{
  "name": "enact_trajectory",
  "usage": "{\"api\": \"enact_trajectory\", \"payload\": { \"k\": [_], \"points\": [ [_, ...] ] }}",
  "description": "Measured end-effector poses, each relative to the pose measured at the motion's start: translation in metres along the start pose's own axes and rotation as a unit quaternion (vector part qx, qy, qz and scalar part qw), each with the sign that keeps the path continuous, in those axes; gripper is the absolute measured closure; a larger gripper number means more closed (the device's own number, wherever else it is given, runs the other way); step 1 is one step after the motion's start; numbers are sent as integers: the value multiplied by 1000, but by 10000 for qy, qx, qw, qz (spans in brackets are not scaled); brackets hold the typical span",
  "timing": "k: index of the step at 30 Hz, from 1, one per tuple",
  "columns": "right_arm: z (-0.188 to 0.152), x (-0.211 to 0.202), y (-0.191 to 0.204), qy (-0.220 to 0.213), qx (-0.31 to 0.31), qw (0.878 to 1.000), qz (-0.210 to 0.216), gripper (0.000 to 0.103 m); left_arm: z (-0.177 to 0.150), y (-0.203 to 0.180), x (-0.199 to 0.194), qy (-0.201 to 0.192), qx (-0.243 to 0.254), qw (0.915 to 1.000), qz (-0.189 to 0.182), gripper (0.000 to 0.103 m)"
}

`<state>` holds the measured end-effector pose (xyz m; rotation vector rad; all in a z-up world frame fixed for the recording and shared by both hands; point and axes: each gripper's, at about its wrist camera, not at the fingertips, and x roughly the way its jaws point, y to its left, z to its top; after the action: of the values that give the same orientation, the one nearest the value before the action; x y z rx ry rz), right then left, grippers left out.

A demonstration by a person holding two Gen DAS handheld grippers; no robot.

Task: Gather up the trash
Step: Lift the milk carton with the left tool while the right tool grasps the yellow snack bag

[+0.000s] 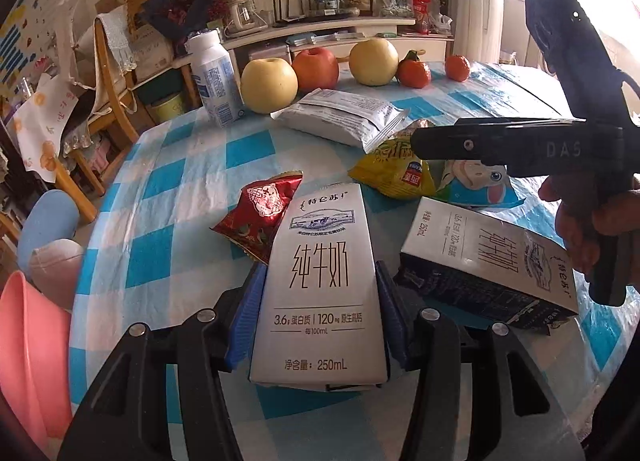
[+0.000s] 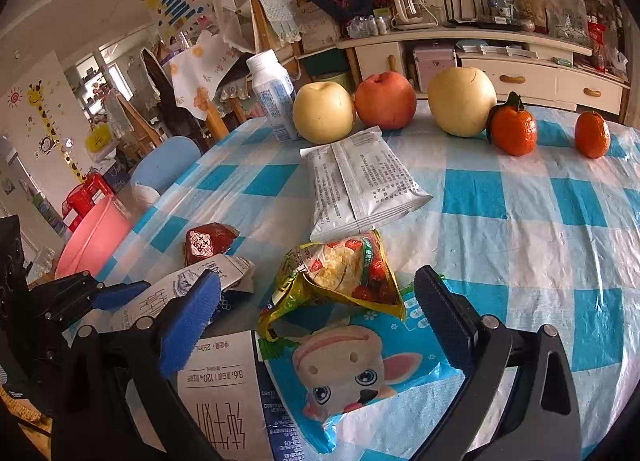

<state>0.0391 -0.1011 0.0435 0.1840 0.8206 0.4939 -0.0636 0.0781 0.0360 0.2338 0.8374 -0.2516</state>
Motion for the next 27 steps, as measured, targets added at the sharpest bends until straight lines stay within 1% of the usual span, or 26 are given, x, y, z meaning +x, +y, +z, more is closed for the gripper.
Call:
{"api": "enact_trajectory", "payload": {
  "k": [1, 4, 11, 14, 15, 16, 22, 26, 27],
  "points": [
    [1, 3, -1, 39, 8, 10000, 13, 19, 0, 1, 0, 2, -20, 10000, -9, 48],
    [2, 12, -3, 221, -30, 9997, -28, 33, 0, 2, 2, 5, -33, 10000, -12, 48],
    [0, 16, -3, 385, -83, 9992, -8, 34, 2, 8, 1, -67, -170, 9998, -110, 48],
    [0, 17, -1, 444, -145, 9989, -65, 34, 3, 13, 1, -95, -373, 9988, -316, 48],
    [0, 17, -1, 455, -171, 9988, -88, 35, 4, 15, 1, -107, -420, 9985, -341, 48],
    [-1, 17, 0, 463, -199, 9986, -128, 40, 4, 15, 0, -120, -415, 9985, -340, 48],
    [-4, 18, 3, 417, -343, 9982, -272, 53, 5, 15, 1, -152, -420, 9980, -446, 49],
    [-5, 17, 6, 362, -454, 9978, -328, 55, 6, 18, 1, -171, -477, 9974, -507, 49],
    [-5, 17, 6, 347, -462, 9978, -330, 58, 6, 19, 1, -181, -500, 9972, -526, 49]
  ]
}}
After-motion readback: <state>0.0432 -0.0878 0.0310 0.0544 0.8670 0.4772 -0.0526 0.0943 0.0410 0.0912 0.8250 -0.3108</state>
